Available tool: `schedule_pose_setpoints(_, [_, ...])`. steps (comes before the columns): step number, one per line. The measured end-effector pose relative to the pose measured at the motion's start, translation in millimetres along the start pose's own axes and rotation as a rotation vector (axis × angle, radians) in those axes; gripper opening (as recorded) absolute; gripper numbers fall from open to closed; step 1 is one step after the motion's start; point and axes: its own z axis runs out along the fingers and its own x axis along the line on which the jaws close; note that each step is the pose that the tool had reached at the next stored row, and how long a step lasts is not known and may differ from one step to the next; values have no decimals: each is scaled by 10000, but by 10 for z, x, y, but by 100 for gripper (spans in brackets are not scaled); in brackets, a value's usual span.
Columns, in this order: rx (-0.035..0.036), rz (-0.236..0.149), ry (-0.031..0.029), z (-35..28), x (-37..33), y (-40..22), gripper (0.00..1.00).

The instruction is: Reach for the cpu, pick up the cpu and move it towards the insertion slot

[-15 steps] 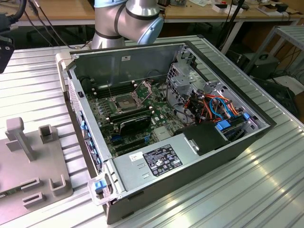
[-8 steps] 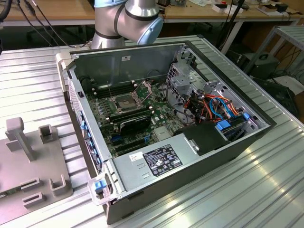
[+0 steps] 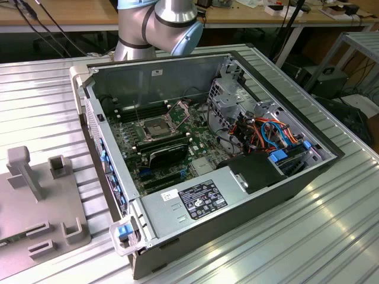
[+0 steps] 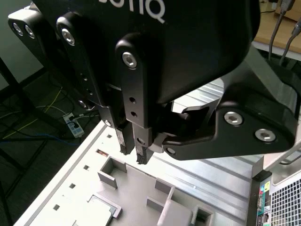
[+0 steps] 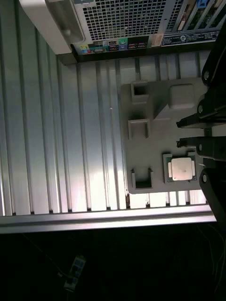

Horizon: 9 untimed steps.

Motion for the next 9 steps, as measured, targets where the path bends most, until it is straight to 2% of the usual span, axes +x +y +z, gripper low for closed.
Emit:
schedule_pose_setpoints(5, [1,0,11,8,175,-53,23])
schedule_pose_setpoints(6, [2,1,18,14,272,-73,23])
schedule_pose_setpoints(7, [2,2,32,20,335,-83,23])
schedule_pose_setpoints(9, [4,3,58,29,417,-92,23])
